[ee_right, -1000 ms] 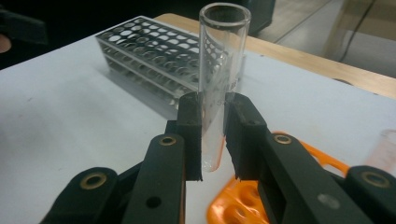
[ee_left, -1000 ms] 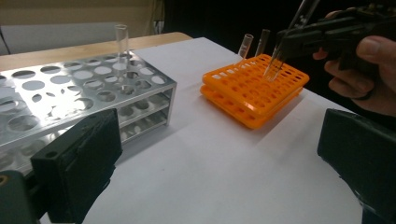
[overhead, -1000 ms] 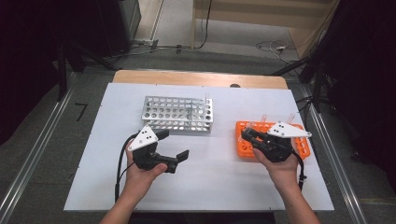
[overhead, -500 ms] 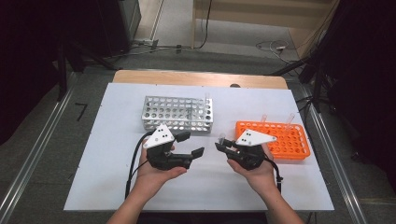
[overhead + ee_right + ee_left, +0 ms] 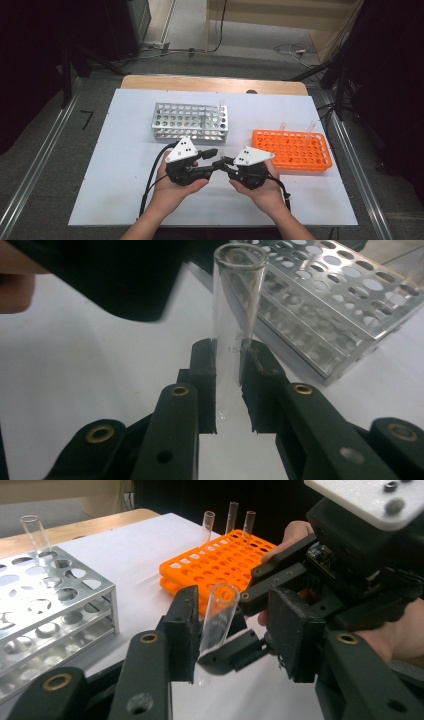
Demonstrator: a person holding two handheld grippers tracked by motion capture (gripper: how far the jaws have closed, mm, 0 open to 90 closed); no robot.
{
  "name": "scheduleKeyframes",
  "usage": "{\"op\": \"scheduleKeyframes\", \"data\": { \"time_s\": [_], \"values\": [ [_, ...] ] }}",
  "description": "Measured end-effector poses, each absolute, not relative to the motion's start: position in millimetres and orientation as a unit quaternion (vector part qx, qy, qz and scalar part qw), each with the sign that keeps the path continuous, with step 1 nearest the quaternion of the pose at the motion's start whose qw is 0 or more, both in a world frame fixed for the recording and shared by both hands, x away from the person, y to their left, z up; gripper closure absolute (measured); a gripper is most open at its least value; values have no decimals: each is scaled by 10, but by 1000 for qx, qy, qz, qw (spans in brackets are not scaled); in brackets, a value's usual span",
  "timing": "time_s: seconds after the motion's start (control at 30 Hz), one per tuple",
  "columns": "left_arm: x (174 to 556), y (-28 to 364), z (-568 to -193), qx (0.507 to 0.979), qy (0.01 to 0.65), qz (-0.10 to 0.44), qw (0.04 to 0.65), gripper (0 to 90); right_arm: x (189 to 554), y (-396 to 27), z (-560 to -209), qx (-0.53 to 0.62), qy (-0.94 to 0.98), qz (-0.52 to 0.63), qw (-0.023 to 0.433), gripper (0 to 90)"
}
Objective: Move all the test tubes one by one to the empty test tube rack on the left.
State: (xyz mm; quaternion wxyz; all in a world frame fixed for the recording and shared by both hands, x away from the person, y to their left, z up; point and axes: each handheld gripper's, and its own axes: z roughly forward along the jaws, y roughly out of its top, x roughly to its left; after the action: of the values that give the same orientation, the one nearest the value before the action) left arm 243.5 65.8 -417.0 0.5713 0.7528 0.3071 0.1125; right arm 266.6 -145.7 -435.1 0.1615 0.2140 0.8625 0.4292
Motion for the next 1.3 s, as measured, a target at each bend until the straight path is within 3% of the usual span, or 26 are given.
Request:
{"op": "scheduleKeyframes", "data": {
  "time_s": [0.37,1.03,1.3],
  "values": [
    [2420,620,-4185,757,310,133,560,724,2601,-1396,-4320,201,864,434,155,744],
    [2419,612,-4197,754,304,151,562,761,2617,-1431,-4339,205,858,450,142,727],
    [2455,681,-4173,751,307,153,564,762,2620,-1581,-4334,216,844,477,117,359]
  ]
}}
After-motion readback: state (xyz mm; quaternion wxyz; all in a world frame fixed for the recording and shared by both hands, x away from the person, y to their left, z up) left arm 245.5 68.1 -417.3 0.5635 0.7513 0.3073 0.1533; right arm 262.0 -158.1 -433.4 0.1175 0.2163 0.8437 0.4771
